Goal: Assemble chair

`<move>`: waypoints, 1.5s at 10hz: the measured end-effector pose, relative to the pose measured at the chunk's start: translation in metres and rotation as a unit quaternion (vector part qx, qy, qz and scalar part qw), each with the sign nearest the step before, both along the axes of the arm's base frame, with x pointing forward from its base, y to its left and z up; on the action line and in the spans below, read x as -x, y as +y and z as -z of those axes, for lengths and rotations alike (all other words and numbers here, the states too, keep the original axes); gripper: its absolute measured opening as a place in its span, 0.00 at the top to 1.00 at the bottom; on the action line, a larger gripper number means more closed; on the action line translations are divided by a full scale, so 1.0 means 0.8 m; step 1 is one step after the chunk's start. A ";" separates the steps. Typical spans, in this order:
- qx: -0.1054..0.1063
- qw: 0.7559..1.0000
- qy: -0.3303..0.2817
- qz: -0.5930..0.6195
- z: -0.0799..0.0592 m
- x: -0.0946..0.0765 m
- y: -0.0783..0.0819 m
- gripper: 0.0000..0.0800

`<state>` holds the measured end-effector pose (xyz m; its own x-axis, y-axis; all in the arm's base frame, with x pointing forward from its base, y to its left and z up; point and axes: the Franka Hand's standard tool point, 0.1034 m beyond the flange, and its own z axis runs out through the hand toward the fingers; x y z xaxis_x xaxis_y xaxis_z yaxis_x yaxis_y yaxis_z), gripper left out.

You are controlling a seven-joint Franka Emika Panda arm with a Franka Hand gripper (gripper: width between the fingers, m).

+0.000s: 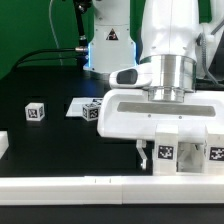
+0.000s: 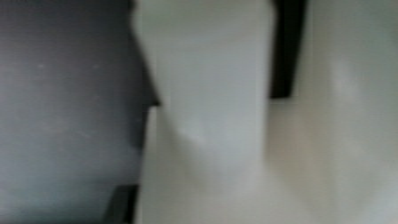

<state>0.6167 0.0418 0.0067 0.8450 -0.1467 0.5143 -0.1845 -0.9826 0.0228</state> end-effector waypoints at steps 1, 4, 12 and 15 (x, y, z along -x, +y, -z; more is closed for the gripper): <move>0.001 1.000 0.000 0.005 0.000 0.000 -0.006 0.71; 0.005 1.000 0.001 0.004 0.000 0.002 -0.010 0.94; 0.031 0.999 0.026 -0.035 -0.058 0.033 -0.087 0.96; -0.017 0.996 0.083 -0.025 -0.095 0.041 -0.083 0.96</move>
Offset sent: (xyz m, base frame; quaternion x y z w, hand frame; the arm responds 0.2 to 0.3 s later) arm 0.0000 0.0000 0.0000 0.0000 0.0000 0.0000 1.0000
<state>0.5837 -0.0248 0.0824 0.9247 -0.1171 0.3623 -0.1319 -0.9911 0.0163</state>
